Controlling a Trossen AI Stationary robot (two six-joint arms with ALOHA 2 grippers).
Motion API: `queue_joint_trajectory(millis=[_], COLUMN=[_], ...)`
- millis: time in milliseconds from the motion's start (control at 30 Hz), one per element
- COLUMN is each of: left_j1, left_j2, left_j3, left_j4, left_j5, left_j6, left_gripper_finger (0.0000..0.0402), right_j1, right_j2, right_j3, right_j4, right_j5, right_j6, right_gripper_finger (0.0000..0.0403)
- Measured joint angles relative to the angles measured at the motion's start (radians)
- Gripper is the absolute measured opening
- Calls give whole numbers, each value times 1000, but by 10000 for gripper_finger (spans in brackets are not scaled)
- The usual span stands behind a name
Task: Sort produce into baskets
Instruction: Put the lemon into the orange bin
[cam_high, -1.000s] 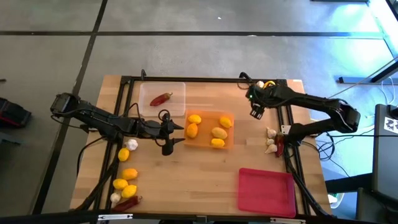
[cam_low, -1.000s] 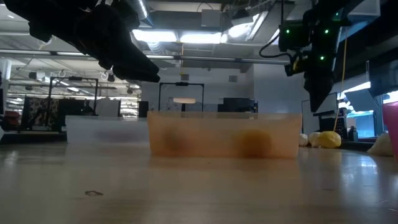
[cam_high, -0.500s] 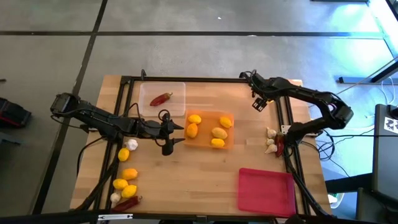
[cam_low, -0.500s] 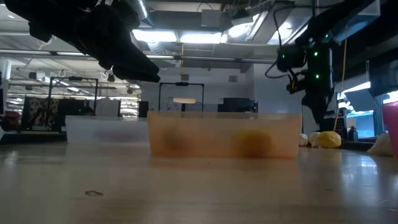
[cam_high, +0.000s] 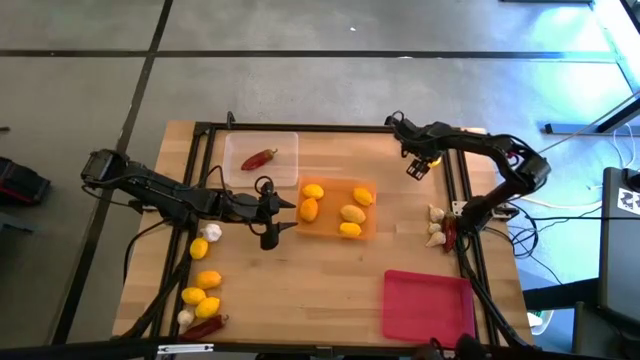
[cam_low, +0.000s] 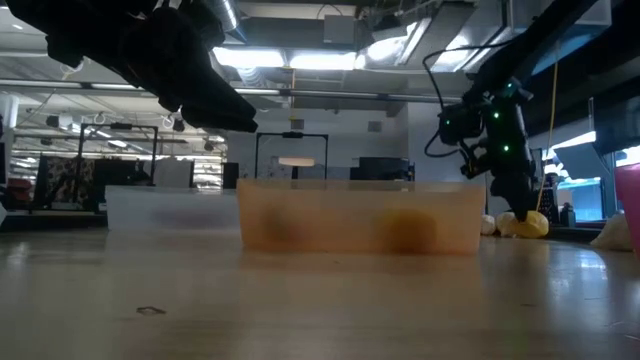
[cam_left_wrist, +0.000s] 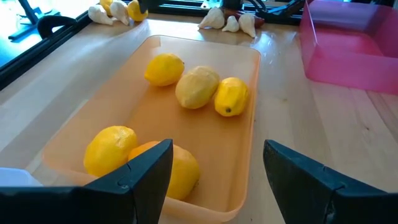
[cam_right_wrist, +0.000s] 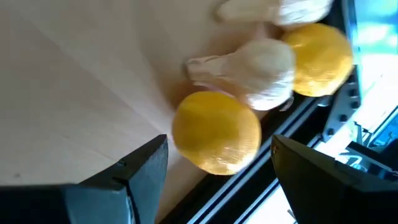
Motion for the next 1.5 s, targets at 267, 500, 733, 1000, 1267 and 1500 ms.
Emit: queue_joint_trajectory(millis=[267, 500, 733, 1000, 1267, 1500], left_j1=[0, 0, 0, 0, 0, 0], left_j2=[0, 0, 0, 0, 0, 0], left_j3=[0, 0, 0, 0, 0, 0], left_j4=[0, -1, -1, -1, -1, -1], left_j5=[0, 0, 0, 0, 0, 0], left_j6=[0, 0, 0, 0, 1, 1], left_gripper_finger=[246, 246, 246, 246, 246, 246], right_j1=[0, -5, -4, 6, 110, 237], right_j2=[88, 120, 120, 120, 34, -78], right_j3=[0, 0, 0, 20, 47, 113], right_j4=[29, 38, 25, -46, -68, -63], right_j5=[46, 64, 70, 57, 25, -45], right_j6=[-11, -18, -28, 2, 27, 87], right_gripper_finger=[275, 250, 163, 160, 156, 158])
